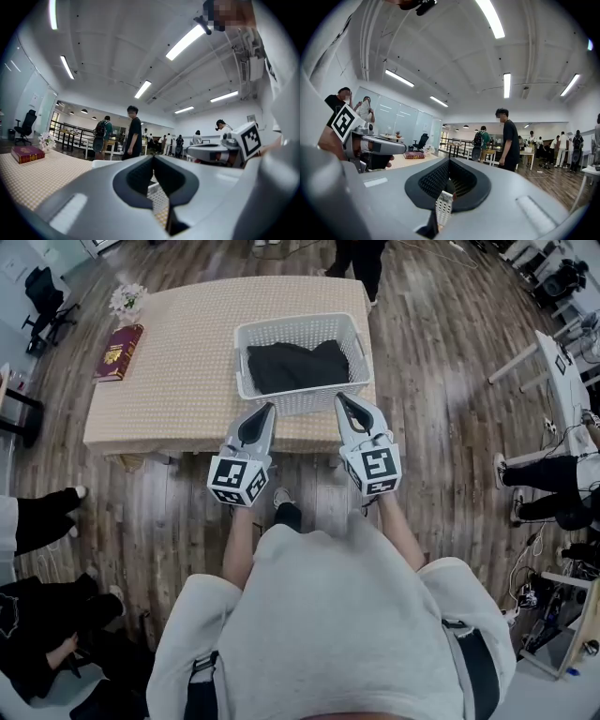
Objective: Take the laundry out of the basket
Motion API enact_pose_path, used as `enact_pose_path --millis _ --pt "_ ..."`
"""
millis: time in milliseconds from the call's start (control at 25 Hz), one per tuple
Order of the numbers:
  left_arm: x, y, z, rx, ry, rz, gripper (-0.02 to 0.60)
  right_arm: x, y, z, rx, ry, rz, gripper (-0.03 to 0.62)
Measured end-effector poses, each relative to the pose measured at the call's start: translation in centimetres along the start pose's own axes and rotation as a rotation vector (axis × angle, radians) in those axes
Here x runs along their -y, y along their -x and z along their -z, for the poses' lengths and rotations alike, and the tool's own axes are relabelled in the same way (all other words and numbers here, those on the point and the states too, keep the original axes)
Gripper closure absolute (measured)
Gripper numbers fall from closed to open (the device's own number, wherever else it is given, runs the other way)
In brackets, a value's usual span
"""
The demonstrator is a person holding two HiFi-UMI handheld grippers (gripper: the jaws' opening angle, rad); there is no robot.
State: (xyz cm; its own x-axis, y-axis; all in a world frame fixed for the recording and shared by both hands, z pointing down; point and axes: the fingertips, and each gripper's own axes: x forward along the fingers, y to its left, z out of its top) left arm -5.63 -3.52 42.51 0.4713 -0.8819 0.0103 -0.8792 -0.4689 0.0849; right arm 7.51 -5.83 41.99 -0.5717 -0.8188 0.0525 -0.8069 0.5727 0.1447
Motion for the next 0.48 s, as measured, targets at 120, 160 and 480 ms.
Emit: enact_pose_path --millis 120,160,480 --pt "-3.4 -1.9 -0.9 0.001 -0.001 0.022 0.575 0.5 -3.6 -0.8 -0.007 0.008 0.029 0.595" --pt "-4.5 -2.4 -1.2 0.002 -0.004 0.028 0.575 0.6 -4.8 -1.0 -0.007 0.008 0.040 0.595" --pt "-11.7 -5.0 -2.0 0.004 0.005 0.060 0.575 1.9 -10.7 -1.8 -0.008 0.003 0.127 0.595"
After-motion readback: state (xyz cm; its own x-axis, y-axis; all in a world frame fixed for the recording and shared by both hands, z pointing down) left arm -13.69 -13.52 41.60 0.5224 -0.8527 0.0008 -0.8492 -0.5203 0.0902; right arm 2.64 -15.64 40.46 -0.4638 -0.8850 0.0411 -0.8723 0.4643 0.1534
